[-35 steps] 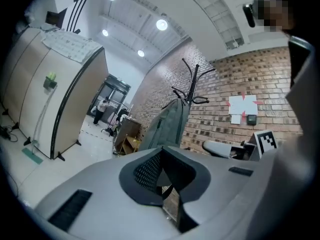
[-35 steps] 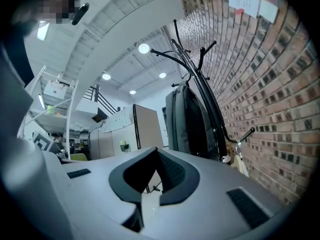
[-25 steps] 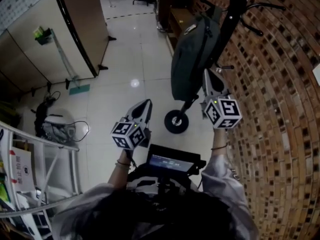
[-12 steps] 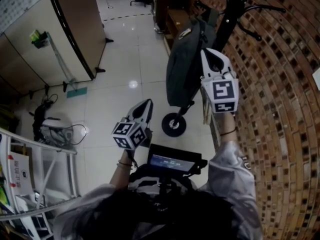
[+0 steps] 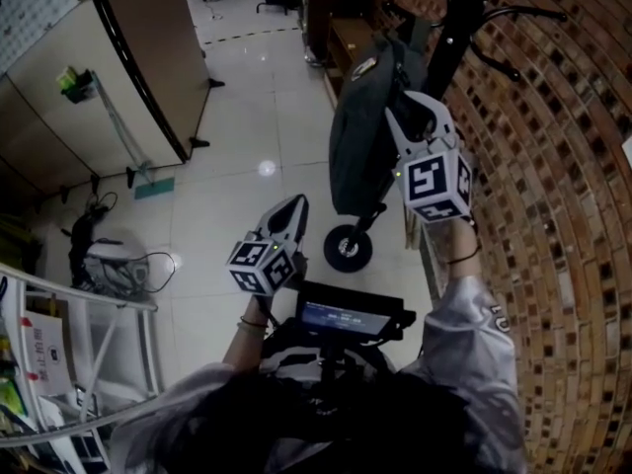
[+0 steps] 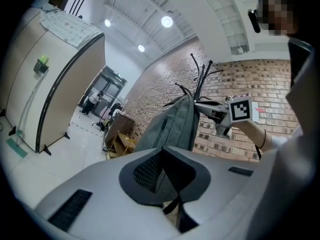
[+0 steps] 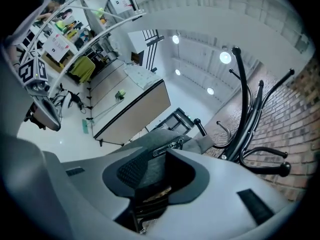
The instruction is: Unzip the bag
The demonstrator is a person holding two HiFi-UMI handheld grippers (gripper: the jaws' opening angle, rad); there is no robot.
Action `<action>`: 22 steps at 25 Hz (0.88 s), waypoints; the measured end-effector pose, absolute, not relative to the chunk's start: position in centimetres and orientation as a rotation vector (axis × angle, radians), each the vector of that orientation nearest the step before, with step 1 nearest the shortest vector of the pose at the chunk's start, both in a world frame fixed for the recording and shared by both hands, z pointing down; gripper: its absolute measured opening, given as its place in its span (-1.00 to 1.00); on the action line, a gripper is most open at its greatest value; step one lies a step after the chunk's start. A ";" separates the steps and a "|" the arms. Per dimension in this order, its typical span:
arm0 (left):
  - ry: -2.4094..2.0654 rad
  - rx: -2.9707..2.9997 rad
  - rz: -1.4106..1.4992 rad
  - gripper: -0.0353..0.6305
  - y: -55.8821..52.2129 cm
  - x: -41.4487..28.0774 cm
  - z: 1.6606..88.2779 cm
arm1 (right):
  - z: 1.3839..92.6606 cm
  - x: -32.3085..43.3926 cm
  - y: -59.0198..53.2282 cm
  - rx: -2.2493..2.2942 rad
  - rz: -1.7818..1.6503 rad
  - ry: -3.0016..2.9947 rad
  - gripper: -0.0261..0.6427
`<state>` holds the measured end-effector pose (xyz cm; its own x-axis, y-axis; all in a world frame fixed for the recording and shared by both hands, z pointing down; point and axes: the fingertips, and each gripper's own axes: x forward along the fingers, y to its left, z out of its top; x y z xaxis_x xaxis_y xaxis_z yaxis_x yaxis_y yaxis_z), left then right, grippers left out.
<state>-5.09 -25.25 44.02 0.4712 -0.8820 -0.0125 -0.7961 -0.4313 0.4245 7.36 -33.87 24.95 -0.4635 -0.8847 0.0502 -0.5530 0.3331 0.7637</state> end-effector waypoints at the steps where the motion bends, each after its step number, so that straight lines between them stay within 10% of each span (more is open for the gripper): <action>1: -1.400 2.370 -0.329 -0.87 -25.5 -5.2 43.9 | 24.9 7.3 -33.9 1.250 -0.964 -2.124 -0.56; 22: -1.246 2.426 -0.301 -0.87 -28.8 -7.8 44.5 | 24.3 8.1 -33.2 1.232 -1.053 -1.988 -0.78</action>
<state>-7.84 -28.82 44.54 0.5803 -0.8144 -0.0107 -0.7292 -0.5253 0.4385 8.06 -33.24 24.26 -0.4144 -0.9081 0.0604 -0.4604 0.2664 0.8468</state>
